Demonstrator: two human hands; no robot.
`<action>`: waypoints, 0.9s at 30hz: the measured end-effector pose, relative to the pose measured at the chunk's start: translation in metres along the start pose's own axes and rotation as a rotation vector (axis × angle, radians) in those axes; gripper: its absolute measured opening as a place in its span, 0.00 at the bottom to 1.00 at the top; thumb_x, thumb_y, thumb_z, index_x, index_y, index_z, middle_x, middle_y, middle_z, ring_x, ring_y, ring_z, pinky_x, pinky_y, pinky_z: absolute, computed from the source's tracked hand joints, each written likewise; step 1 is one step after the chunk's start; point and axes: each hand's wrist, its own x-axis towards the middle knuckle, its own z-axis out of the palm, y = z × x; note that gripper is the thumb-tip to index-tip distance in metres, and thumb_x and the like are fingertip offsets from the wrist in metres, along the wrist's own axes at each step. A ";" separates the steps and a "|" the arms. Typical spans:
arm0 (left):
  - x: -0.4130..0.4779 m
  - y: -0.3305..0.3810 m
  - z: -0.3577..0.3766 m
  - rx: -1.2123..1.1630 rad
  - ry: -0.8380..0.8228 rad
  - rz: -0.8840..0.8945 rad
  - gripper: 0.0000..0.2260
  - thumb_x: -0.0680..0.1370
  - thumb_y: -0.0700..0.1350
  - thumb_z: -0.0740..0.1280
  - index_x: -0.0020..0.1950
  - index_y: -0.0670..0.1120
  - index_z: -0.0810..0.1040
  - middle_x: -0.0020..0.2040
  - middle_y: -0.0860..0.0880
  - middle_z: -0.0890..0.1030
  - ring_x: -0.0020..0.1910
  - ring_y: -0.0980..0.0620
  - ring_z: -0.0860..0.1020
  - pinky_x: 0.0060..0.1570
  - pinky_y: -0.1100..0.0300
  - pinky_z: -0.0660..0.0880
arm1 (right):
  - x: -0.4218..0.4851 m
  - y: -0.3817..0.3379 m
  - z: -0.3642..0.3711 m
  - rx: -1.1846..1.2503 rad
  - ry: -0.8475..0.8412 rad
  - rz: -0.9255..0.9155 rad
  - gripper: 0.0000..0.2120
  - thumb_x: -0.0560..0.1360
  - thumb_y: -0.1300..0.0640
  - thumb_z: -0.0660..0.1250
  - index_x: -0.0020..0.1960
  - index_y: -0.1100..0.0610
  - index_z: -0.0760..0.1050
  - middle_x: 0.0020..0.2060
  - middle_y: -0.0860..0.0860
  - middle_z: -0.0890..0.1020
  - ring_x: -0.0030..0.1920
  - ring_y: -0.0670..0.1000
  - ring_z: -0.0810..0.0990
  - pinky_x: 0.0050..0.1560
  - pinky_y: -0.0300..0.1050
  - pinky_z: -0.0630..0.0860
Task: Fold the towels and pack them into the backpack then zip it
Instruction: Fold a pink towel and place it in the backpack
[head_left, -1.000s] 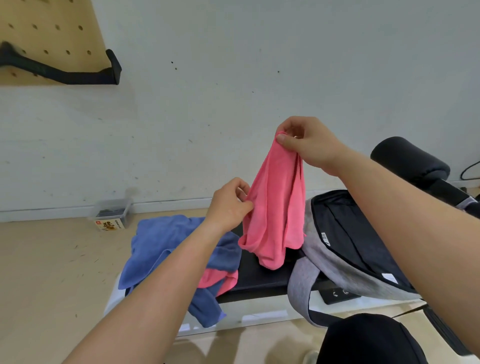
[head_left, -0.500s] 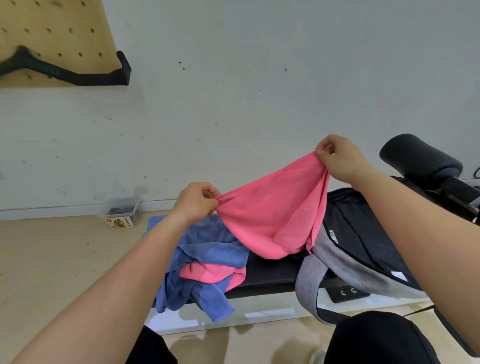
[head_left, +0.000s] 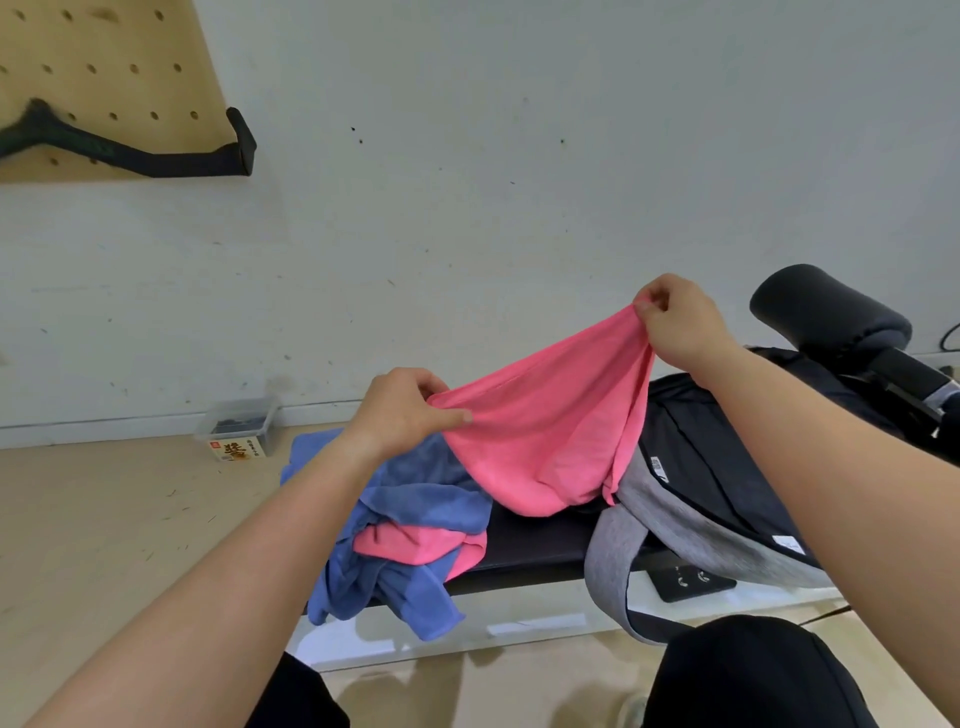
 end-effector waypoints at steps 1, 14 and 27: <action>0.001 0.000 0.001 0.037 0.007 0.022 0.10 0.68 0.49 0.80 0.45 0.50 0.82 0.40 0.55 0.83 0.41 0.58 0.81 0.40 0.68 0.72 | 0.000 0.002 -0.001 0.001 0.001 0.011 0.08 0.80 0.60 0.59 0.55 0.57 0.76 0.48 0.52 0.78 0.49 0.52 0.75 0.49 0.44 0.69; 0.040 0.054 -0.037 -0.194 0.418 0.142 0.04 0.80 0.47 0.65 0.50 0.47 0.76 0.43 0.53 0.77 0.44 0.51 0.75 0.44 0.60 0.67 | 0.010 -0.023 -0.032 0.194 0.098 0.062 0.11 0.82 0.56 0.52 0.52 0.61 0.70 0.39 0.52 0.72 0.39 0.51 0.69 0.38 0.44 0.66; 0.034 0.091 -0.072 -0.145 0.578 0.226 0.08 0.82 0.48 0.63 0.58 0.45 0.73 0.50 0.52 0.77 0.49 0.50 0.75 0.48 0.59 0.68 | 0.001 -0.044 -0.047 0.251 0.209 0.004 0.10 0.82 0.53 0.54 0.57 0.54 0.71 0.51 0.51 0.75 0.47 0.52 0.74 0.46 0.45 0.70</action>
